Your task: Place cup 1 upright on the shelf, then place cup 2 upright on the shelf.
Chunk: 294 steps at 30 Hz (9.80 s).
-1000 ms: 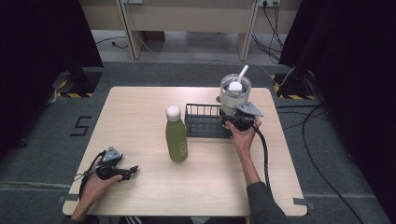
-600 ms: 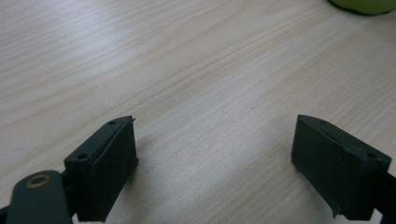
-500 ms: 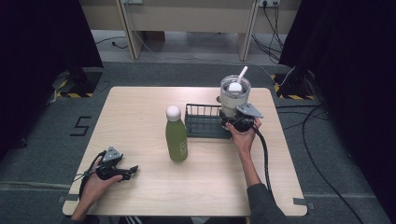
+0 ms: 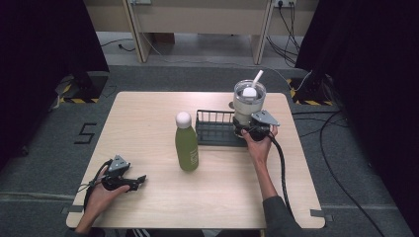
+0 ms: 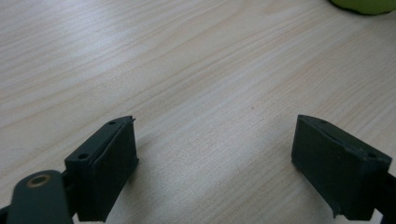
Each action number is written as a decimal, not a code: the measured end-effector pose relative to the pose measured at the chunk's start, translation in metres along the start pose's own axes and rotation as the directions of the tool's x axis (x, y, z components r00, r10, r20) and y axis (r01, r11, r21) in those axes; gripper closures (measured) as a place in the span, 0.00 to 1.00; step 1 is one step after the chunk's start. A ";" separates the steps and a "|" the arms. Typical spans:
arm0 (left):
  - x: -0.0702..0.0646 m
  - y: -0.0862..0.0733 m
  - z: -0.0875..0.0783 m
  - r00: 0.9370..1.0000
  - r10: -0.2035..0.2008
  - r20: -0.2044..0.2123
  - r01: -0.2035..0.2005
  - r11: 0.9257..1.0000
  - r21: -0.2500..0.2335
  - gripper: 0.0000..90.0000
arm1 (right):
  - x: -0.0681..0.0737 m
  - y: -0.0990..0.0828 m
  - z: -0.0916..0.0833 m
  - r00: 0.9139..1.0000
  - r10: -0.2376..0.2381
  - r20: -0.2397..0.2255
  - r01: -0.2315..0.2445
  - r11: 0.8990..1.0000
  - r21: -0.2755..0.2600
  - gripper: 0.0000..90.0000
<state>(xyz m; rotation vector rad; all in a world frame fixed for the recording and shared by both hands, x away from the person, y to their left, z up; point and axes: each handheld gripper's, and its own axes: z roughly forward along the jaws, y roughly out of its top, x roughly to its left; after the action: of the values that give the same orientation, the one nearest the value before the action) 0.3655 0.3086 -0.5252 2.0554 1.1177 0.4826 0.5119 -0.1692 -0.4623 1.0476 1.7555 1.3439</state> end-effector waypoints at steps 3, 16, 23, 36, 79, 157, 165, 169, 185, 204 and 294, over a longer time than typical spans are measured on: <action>0.000 0.000 0.000 1.000 0.002 -0.002 -0.002 1.000 0.001 0.15 | 0.001 -0.001 -0.002 1.000 -0.016 0.008 0.016 1.000 -0.004 0.11; 0.000 0.000 0.000 1.000 0.000 -0.001 0.000 1.000 0.000 0.15 | -0.005 -0.003 -0.008 1.000 -0.005 -0.031 0.005 1.000 -0.005 0.11; 0.000 0.000 0.000 1.000 0.004 -0.003 -0.004 1.000 -0.003 0.15 | -0.006 -0.002 -0.008 0.999 -0.005 -0.034 0.005 1.000 0.002 0.11; 0.000 0.000 0.000 1.000 0.001 -0.002 -0.001 1.000 -0.003 0.15 | -0.004 0.002 -0.019 0.999 -0.042 -0.017 0.042 0.999 0.026 0.10; 0.000 0.000 0.000 1.000 0.000 -0.002 0.000 1.000 -0.001 0.15 | 0.017 -0.014 -0.123 0.992 -0.046 -0.115 0.051 0.998 0.040 0.16; 0.000 0.000 0.000 1.000 0.003 -0.003 -0.003 1.000 -0.003 0.15 | 0.038 -0.095 -0.168 0.983 -0.049 -0.175 0.128 0.869 0.477 0.17; 0.000 0.000 0.000 1.000 0.005 -0.003 -0.005 1.000 -0.003 0.15 | 0.037 -0.096 -0.170 0.982 -0.009 -0.186 0.101 0.865 0.492 0.14; 0.000 0.000 0.000 1.000 0.005 -0.002 -0.005 1.000 -0.003 0.15 | 0.038 -0.096 -0.169 0.982 -0.007 -0.188 0.102 0.859 0.501 0.09; 0.000 0.000 0.000 1.000 0.004 0.000 -0.004 1.000 -0.003 0.15 | 0.037 -0.097 -0.167 0.984 -0.005 -0.181 0.098 0.854 0.510 0.05; -0.020 0.008 -0.002 0.995 0.027 0.094 -0.017 0.994 -0.108 0.17 | 0.037 -0.097 -0.167 0.983 -0.006 -0.181 0.100 0.853 0.512 0.04; -0.080 0.078 0.043 0.962 0.096 0.256 -0.013 0.952 -0.307 0.16 | 0.037 -0.097 -0.166 0.985 -0.002 -0.174 0.093 0.849 0.520 0.01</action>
<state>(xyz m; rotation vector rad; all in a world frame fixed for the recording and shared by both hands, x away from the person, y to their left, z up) 0.3916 0.1968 -0.4931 1.8203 0.7746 0.3631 0.3314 -0.2202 -0.5186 1.1886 2.3441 0.9519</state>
